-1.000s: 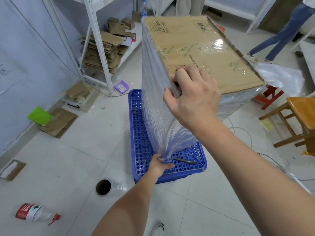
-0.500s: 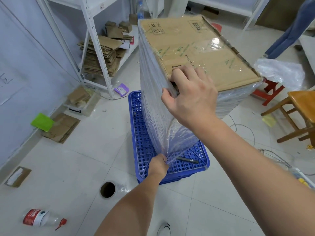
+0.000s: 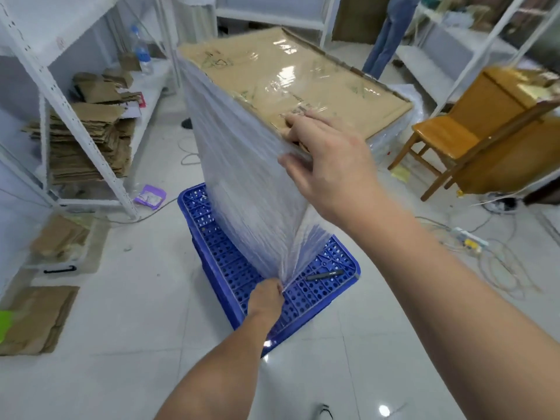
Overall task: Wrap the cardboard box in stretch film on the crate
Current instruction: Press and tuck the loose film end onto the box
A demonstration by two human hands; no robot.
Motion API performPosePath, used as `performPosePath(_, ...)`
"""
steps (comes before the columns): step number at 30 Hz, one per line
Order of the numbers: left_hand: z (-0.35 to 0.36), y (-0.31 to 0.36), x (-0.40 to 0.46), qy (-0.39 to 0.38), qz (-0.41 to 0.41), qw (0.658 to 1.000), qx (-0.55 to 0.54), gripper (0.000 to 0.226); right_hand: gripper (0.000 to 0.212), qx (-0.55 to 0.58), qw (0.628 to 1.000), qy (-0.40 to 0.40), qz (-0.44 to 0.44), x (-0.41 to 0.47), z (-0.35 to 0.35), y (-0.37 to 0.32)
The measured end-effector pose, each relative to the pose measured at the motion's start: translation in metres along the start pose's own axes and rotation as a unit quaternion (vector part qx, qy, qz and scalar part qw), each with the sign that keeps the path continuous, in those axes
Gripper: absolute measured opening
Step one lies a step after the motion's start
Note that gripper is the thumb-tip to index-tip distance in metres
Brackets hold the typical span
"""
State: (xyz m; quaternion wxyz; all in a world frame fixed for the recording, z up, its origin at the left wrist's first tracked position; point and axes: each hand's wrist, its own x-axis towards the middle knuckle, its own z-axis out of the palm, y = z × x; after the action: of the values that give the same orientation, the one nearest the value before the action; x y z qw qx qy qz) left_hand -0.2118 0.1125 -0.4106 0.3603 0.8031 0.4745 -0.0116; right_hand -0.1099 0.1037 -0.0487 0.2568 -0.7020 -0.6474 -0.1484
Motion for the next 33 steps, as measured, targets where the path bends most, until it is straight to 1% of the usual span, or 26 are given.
performPosePath(2,-0.002,-0.009,0.004,0.005,0.02,1.0,-0.012,0.008,0.028,-0.015,0.999,0.026,0.035,-0.005,0.007,-0.009)
performPosePath(6,-0.008,-0.02,0.011,0.006,-0.001,0.998,-0.058,0.012,0.047,0.016,0.997,0.055,0.059,-0.01,0.013,-0.012)
performPosePath(10,-0.012,-0.027,0.023,-0.007,-0.024,0.997,-0.078,0.006,0.039,0.035,0.986,0.153,0.061,-0.013,0.028,-0.009)
performPosePath(12,-0.015,-0.027,0.026,-0.017,-0.025,0.997,-0.075,0.005,0.037,0.047,0.982,0.173,0.067,-0.013,0.032,-0.008)
performPosePath(15,-0.023,-0.026,0.023,-0.038,-0.029,0.996,-0.072,0.004,0.037,0.065,0.979,0.177,0.075,-0.011,0.033,-0.005)
performPosePath(17,-0.033,-0.025,0.016,-0.048,-0.026,0.994,-0.094,0.015,0.037,0.068,0.979,0.18,0.072,-0.011,0.033,-0.005)
performPosePath(19,-0.048,-0.02,0.004,-0.045,-0.008,0.987,-0.153,0.031,0.036,0.052,0.979,0.183,0.073,-0.012,0.034,-0.006)
performPosePath(22,-0.086,-0.002,-0.026,-0.051,0.035,0.962,-0.266,0.061,0.036,0.032,0.98,0.183,0.074,-0.013,0.035,-0.006)
performPosePath(23,-0.101,0.005,-0.034,-0.056,0.049,0.953,-0.292,0.067,0.036,0.029,0.98,0.181,0.074,-0.013,0.035,-0.005)
performPosePath(24,-0.116,0.014,-0.041,-0.057,0.063,0.945,-0.315,0.068,0.036,0.027,0.981,0.179,0.075,-0.013,0.035,-0.005)
performPosePath(26,-0.143,0.031,-0.05,-0.049,0.09,0.929,-0.357,0.057,0.037,0.026,0.981,0.176,0.076,-0.013,0.034,-0.005)
performPosePath(29,-0.172,0.045,-0.05,-0.031,0.109,0.907,-0.405,0.016,0.038,0.025,0.982,0.169,0.077,-0.013,0.033,-0.005)
performPosePath(30,-0.179,0.046,-0.049,-0.029,0.108,0.906,-0.408,0.009,0.04,0.028,0.984,0.16,0.078,-0.013,0.032,-0.006)
performPosePath(31,-0.185,0.047,-0.047,-0.026,0.103,0.907,-0.407,0.007,0.043,0.032,0.985,0.151,0.076,-0.013,0.03,-0.006)
performPosePath(33,-0.194,0.049,-0.043,-0.023,0.088,0.914,-0.396,0.003,0.057,0.041,0.989,0.124,0.065,-0.013,0.027,-0.006)
